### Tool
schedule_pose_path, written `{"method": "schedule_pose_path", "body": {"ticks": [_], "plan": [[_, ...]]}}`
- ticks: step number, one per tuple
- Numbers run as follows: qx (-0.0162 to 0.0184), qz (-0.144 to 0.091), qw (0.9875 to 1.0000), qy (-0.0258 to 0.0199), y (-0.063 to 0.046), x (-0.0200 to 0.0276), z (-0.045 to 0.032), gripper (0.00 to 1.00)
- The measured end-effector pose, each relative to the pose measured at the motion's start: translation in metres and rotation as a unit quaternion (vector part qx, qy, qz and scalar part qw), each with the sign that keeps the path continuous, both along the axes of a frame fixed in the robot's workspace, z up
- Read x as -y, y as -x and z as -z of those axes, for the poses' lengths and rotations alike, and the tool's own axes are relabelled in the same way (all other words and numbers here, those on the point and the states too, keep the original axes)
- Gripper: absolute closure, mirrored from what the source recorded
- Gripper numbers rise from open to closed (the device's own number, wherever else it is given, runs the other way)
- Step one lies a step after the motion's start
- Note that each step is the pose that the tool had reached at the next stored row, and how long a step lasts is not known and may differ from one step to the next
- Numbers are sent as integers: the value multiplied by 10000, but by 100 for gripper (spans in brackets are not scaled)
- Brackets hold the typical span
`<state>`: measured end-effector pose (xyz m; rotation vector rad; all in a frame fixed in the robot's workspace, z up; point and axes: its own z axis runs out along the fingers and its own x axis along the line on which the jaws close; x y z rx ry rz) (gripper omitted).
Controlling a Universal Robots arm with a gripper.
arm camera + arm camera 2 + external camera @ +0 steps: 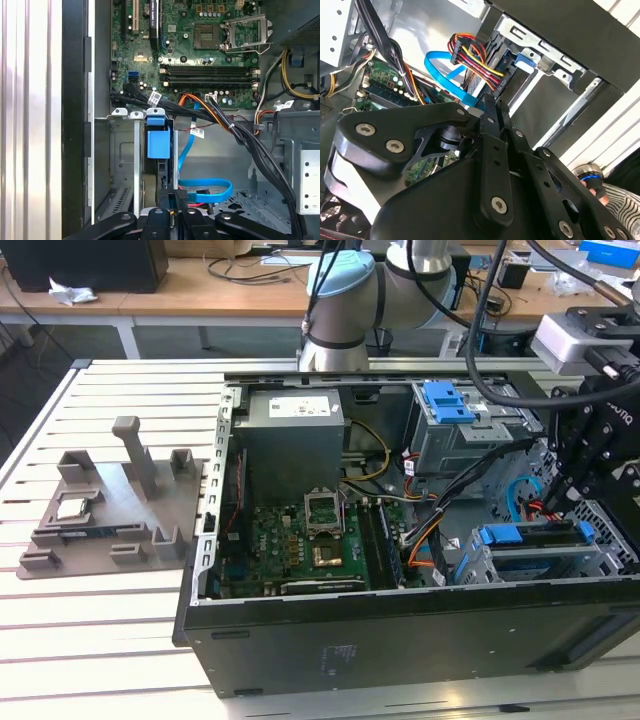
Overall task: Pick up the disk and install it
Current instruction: 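Insert the second disk wire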
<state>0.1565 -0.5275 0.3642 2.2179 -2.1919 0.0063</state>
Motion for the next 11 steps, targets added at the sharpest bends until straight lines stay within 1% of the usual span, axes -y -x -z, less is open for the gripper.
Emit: {"method": "schedule_pose_path", "body": {"ticks": [4, 6, 8, 11], "plan": [[0, 0, 10000, 0, 1, 1, 52, 84], [0, -1, 10000, 0, 1, 14, 59, 84], [0, 0, 10000, -1, 1, 36, 84, 84], [0, -1, 10000, 1, 1, 44, 126, 84]]}}
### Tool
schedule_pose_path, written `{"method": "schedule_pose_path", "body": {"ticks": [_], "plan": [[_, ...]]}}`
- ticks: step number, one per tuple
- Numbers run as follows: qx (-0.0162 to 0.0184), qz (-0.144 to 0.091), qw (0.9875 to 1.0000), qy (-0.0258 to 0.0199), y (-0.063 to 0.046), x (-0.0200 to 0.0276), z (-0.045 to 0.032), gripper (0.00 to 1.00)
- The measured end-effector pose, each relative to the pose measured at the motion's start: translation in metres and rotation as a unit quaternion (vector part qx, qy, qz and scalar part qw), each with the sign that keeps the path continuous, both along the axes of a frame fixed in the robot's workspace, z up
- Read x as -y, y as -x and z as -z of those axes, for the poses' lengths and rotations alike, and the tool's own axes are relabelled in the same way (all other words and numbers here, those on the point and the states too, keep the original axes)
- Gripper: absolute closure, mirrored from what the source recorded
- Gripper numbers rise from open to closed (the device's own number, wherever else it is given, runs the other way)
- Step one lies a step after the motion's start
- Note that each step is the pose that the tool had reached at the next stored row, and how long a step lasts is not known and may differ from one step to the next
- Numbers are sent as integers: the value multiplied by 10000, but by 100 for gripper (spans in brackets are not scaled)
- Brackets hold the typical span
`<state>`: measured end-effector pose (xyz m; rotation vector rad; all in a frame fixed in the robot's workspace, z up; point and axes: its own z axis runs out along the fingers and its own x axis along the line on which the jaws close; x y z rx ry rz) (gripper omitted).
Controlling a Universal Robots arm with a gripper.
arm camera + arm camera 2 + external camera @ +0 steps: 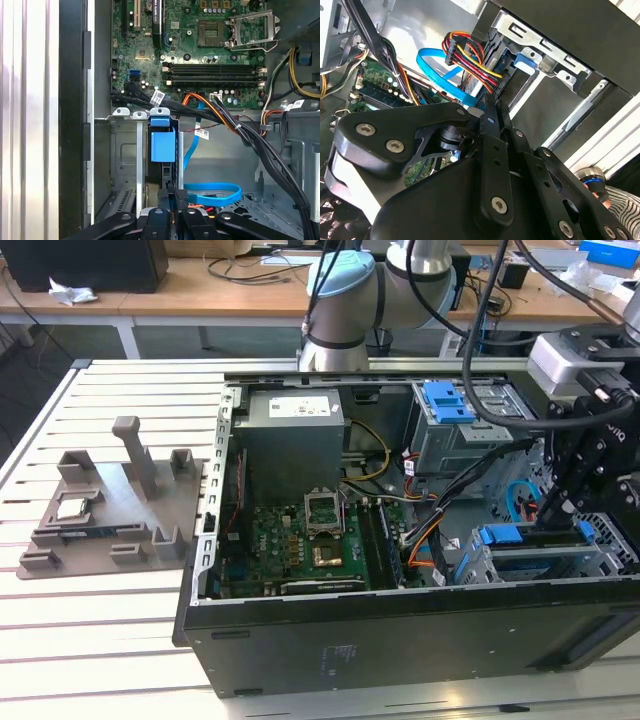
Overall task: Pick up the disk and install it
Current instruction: 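Insert the second disk wire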
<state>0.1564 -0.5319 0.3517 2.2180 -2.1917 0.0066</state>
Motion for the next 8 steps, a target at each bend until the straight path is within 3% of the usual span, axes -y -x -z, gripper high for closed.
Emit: {"method": "schedule_pose_path", "body": {"ticks": [8], "plan": [[0, 0, 10000, -1, 0, 10, 65, 84]]}}
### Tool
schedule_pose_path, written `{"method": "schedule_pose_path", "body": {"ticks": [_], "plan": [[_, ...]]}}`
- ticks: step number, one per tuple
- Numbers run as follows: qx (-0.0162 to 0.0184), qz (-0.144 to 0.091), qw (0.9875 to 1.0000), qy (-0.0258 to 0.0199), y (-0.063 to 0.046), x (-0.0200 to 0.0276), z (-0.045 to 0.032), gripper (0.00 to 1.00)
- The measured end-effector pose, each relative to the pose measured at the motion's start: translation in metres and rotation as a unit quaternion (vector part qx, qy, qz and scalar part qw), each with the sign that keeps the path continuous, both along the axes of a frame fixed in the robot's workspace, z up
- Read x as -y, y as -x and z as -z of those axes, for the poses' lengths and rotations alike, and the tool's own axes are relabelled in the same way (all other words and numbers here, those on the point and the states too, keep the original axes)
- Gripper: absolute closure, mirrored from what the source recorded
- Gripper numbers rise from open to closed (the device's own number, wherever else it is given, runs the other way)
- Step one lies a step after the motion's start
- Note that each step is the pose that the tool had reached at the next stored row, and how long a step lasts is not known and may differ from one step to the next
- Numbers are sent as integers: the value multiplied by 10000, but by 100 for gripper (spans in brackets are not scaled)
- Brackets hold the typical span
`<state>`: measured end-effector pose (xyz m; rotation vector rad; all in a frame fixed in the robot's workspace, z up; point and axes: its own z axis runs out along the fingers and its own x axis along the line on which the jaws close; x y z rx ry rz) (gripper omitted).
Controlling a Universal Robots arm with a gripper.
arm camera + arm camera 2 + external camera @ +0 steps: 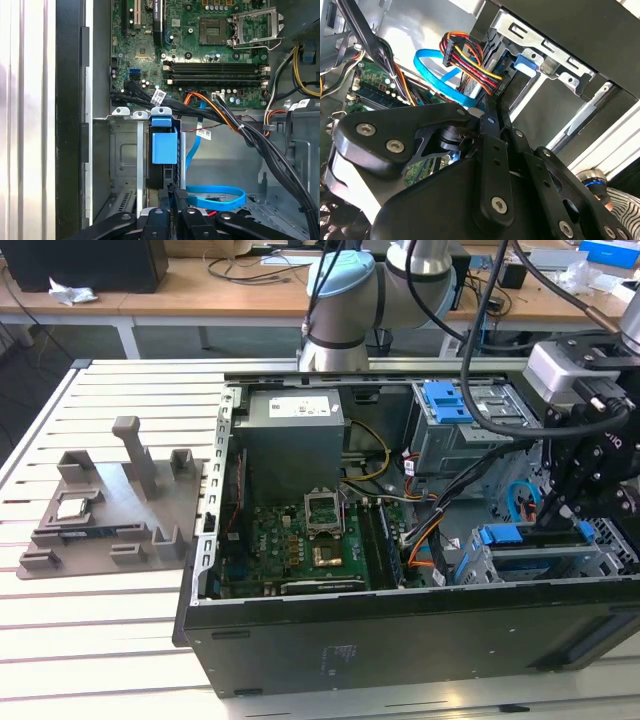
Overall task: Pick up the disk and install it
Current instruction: 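Insert the second disk wire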
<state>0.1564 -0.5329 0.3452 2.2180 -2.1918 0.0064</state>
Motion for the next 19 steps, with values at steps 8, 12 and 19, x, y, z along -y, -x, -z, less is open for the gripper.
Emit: {"method": "schedule_pose_path", "body": {"ticks": [8, 12, 19], "plan": [[2, -1, 10000, 0, 6, 3, -63, 84], [2, -1, 10000, 0, 6, 46, -66, 84], [-12, 0, 10000, 1, 0, 96, -27, 84]]}}
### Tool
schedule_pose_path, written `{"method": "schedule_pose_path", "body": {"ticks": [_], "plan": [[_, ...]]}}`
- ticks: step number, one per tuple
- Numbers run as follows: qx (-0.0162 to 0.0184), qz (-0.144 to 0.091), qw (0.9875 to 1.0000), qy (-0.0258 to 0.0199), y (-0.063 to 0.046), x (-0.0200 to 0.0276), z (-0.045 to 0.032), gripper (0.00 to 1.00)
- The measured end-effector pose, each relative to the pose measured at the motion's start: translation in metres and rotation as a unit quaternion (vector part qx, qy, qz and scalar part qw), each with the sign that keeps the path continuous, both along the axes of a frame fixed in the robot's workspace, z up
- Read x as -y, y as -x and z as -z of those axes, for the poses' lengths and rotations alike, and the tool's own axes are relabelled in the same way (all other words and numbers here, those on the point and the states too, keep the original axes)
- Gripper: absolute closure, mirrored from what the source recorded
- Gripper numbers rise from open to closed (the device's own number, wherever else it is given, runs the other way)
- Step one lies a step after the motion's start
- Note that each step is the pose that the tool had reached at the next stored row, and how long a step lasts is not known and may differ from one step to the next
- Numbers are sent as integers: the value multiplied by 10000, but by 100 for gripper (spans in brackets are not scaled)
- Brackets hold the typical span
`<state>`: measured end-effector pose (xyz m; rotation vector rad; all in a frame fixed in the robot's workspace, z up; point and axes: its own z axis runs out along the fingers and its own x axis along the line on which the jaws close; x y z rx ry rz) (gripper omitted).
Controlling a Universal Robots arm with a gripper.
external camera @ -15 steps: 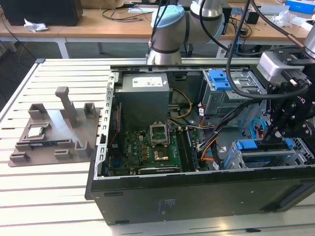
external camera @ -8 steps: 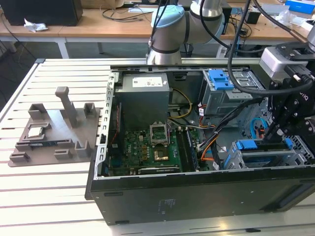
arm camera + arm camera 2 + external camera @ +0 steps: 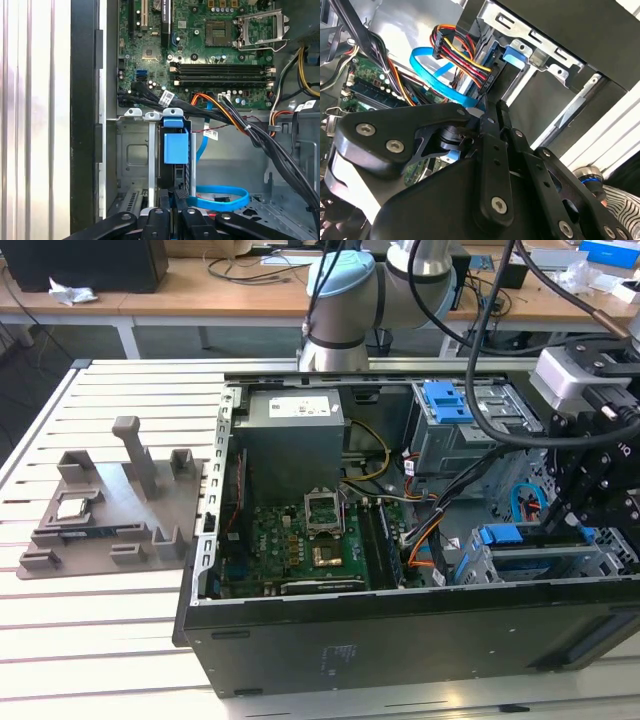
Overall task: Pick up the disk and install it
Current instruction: 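Insert the second disk wire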
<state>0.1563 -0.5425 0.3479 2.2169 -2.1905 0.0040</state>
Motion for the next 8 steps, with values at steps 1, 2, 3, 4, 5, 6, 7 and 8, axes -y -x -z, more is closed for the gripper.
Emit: {"method": "schedule_pose_path", "body": {"ticks": [1, 2, 3, 4, 5, 6, 7, 8], "plan": [[-2, 0, 10000, 0, -2, -2, 8, 84], [-3, 0, 10000, 0, -2, -5, 14, 84], [-3, 0, 10000, 0, -2, -7, 18, 84], [-4, 0, 10000, -1, -2, -10, 21, 84], [-4, 0, 10000, 1, -2, -19, 23, 84], [-4, 0, 10000, 0, -2, -26, 25, 84], [-4, 0, 10000, -1, -2, -30, 25, 84], [-4, 0, 10000, 0, -2, -34, 25, 84]]}}
